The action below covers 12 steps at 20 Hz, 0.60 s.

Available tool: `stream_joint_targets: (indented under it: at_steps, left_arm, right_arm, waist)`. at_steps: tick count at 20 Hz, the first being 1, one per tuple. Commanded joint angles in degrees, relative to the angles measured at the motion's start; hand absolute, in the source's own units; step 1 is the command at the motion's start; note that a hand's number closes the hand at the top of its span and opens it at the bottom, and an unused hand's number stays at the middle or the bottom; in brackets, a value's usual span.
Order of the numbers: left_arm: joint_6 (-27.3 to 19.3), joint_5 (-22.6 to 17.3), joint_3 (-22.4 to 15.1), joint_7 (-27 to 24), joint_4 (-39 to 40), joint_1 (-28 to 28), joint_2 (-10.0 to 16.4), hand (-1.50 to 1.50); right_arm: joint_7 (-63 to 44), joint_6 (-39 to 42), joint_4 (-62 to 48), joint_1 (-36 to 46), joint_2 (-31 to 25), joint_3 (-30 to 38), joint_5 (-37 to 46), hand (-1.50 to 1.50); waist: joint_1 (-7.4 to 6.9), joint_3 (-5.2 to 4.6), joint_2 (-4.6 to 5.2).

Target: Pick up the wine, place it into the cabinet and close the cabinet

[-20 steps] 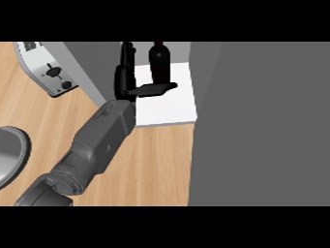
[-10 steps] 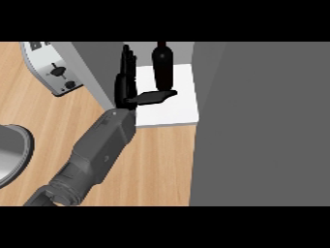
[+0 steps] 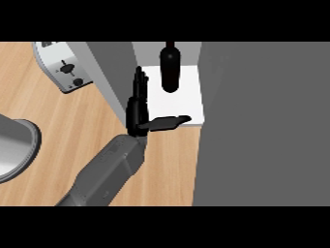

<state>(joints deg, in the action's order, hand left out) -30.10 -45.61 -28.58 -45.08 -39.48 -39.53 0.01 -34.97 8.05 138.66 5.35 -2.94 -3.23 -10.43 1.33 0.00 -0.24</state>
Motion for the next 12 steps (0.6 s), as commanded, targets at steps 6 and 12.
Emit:
stream_joint_targets:
  at_steps: [6, 12]
  left_arm:
    - [-13.04, 2.72, -10.47, 1.37, -18.58, 10.06, 0.00, -1.50]
    - [-17.99, 6.46, -16.29, 4.24, -34.68, 19.03, 0.03, -1.50]
  right_arm:
    - [-3.20, -1.11, 7.28, -2.75, -0.39, 0.11, -0.92, -1.50]
    - [-2.46, -2.07, 6.23, -1.20, -0.33, -1.05, 1.57, -1.50]
  waist:
    - [-0.92, -0.01, 0.07]
    - [-1.37, -0.01, -0.01]
